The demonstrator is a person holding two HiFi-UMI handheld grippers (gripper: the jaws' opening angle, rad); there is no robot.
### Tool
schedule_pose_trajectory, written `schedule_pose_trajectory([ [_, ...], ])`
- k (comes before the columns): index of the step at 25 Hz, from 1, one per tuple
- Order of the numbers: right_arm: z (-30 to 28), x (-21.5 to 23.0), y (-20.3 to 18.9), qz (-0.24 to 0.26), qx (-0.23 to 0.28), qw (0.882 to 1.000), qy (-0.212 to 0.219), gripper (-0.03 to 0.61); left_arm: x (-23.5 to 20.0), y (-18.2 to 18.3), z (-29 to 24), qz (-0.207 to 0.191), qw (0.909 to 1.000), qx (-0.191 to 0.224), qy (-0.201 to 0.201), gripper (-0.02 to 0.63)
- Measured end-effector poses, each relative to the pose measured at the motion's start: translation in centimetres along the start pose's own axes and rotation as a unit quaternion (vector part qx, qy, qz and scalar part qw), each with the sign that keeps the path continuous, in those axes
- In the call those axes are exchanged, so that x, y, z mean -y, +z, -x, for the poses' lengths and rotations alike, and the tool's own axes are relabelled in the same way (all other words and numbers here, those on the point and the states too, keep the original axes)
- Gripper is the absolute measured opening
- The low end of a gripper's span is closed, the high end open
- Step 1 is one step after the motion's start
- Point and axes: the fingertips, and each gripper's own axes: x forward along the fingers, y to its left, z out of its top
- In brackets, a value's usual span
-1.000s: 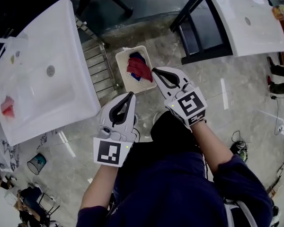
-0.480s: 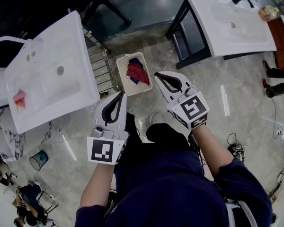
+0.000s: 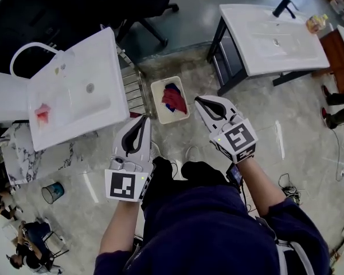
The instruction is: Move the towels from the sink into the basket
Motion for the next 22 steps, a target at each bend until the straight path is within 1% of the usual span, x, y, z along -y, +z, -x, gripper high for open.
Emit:
schedule_pose_trajectory([
  [5,0.5,-1.5,1.4,0.007,0.007,1.000,0.008,0.009,-0.3,1.3,2.2,-0.006,0.9999,0.005,0.009,0.003],
  [11,-0.7,-4.6,3.3,0.020,0.012,1.000,0.018,0.009,-2.6,1.8,5.7,-0.004,0.9995,0.014,0.028,0.003],
  [16,-2.5,-8.5,6.0,0.033,0.020,0.999,0.022,0.009,-5.8,2.4,9.1,-0.003,0.9990,0.028,0.035,0.003],
  [22,-5.4,-13.3,8.6,0.037,0.023,0.999,0.016,0.008,-10.7,2.5,13.0,0.004,0.9985,0.042,0.035,0.003],
])
